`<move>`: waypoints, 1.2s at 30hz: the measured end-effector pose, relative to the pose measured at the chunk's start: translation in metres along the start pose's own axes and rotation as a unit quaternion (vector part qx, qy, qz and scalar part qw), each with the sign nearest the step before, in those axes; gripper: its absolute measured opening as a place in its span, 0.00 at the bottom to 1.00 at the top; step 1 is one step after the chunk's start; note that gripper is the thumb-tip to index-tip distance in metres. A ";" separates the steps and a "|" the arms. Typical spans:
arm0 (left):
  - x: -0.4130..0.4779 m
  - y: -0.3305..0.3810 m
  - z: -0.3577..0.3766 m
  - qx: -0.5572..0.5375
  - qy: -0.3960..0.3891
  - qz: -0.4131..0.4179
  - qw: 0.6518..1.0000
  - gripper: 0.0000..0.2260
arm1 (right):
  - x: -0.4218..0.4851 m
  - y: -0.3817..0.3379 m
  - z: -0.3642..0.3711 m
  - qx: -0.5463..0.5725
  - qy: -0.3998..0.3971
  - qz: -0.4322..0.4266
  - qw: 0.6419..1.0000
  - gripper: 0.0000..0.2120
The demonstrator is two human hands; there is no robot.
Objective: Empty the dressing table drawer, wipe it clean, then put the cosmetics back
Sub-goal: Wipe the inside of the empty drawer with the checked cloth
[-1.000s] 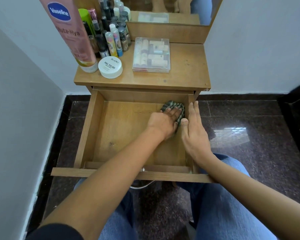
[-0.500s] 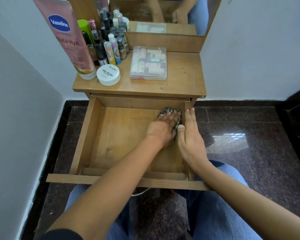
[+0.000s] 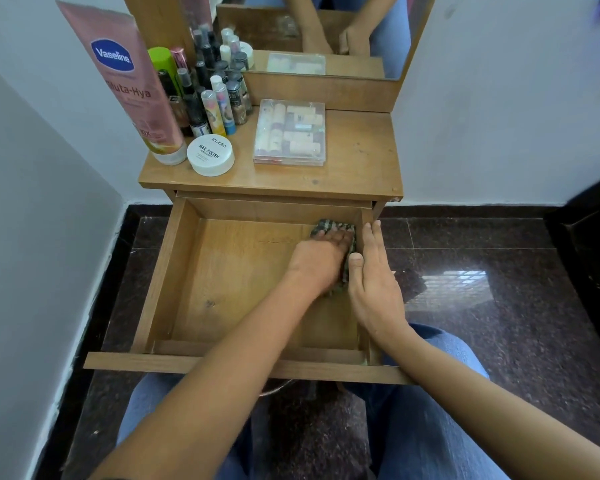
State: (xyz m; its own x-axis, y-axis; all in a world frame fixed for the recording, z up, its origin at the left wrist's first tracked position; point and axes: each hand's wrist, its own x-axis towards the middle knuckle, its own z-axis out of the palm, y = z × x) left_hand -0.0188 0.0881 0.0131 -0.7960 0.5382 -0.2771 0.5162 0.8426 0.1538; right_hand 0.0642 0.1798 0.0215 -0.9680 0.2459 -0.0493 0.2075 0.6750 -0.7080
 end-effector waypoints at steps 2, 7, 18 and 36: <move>0.001 -0.015 0.006 0.020 0.003 0.049 0.999 0.27 | -0.001 -0.001 0.000 0.002 0.000 0.000 1.000 0.25; 0.005 -0.011 0.005 0.062 0.021 0.047 0.997 0.25 | -0.001 -0.001 0.000 0.002 -0.002 0.001 1.000 0.25; 0.017 0.011 -0.014 0.108 0.024 -0.022 0.994 0.21 | -0.002 0.001 0.001 -0.004 -0.005 -0.001 1.000 0.25; 0.015 0.013 -0.001 0.139 0.034 -0.003 0.990 0.26 | 0.000 0.002 0.003 0.013 0.003 0.003 1.000 0.25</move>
State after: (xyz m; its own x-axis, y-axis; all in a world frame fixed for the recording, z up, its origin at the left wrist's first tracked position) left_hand -0.0244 0.1067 0.0117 -0.8140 0.5413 -0.2108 0.5707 0.8128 -0.1166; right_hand 0.0639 0.1791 0.0181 -0.9660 0.2537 -0.0502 0.2099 0.6558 -0.7252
